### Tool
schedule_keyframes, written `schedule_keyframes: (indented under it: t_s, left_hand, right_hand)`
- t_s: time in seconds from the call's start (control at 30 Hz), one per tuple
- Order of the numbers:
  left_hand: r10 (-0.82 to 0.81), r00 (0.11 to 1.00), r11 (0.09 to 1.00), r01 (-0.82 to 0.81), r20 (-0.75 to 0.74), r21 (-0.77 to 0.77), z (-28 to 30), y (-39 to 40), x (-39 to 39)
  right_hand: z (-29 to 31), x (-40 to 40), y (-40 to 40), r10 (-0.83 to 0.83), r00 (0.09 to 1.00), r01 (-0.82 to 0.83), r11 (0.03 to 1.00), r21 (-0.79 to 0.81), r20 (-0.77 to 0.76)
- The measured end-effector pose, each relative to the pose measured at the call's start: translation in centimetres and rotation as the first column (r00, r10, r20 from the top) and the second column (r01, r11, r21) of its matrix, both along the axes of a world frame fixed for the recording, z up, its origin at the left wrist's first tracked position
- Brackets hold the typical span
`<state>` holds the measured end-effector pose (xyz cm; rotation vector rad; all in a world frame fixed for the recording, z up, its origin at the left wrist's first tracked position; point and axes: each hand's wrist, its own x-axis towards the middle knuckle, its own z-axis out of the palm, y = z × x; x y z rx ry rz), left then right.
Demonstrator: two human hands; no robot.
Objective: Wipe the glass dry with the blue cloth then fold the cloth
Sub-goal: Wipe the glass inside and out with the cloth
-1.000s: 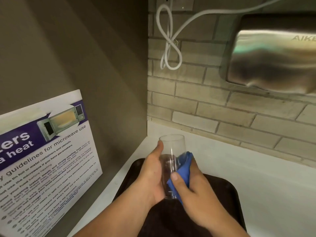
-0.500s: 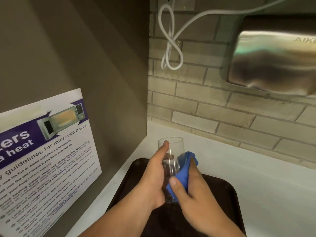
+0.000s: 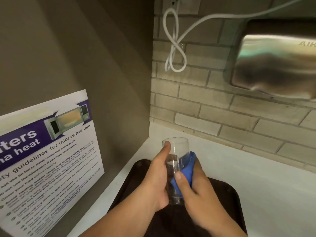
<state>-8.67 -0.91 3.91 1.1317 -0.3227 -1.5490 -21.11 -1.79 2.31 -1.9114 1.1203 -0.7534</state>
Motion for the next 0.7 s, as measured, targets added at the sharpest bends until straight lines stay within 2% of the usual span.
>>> schedule_keyframes:
  t_s: [0.1,0.23,0.3,0.37,0.43,0.5,0.57,0.7]
  left_hand:
    - [-0.034,0.999,0.999,0.034,-0.008,-0.031,-0.1,0.9,-1.4]
    - [-0.022,1.000,0.998,0.020,-0.019,-0.056,0.1,0.6,-0.9]
    - [-0.008,1.000,1.000,0.008,-0.007,-0.022,0.1,0.1,-0.2]
    - [-0.019,1.000,1.000,0.019,-0.019,0.011,0.2,-0.2,0.1]
    - [-0.037,0.999,0.998,0.038,-0.027,0.040,-0.2,-0.2,0.0]
    - [-0.047,0.998,0.997,0.050,-0.042,0.053,-0.7,0.3,-0.5]
    - [-0.061,0.998,0.997,0.062,-0.029,0.036,-1.1,0.9,-1.2]
    - [-0.065,0.998,0.998,0.065,-0.012,-0.004,-0.9,1.3,-1.7]
  right_hand:
    - [1.3,0.7,-1.4,-0.153,0.987,0.157,0.981,-0.110,0.042]
    - [3.4,0.4,-3.2,-0.308,0.936,0.306,0.951,0.042,0.171]
    - [2.6,-0.3,-2.8,-0.279,0.947,0.270,0.960,0.074,0.162]
    - [1.4,-0.6,-1.3,-0.177,0.975,0.165,0.982,0.094,0.133]
    - [0.3,-0.5,-0.1,-0.082,0.996,0.081,0.996,0.033,0.030]
    - [0.0,-0.1,-0.1,-0.114,0.990,0.105,0.989,-0.102,-0.086]
    - [0.6,0.2,-0.9,-0.175,0.982,0.163,0.975,-0.151,-0.068]
    - [3.2,0.7,-3.1,-0.281,0.958,0.281,0.960,0.013,0.048]
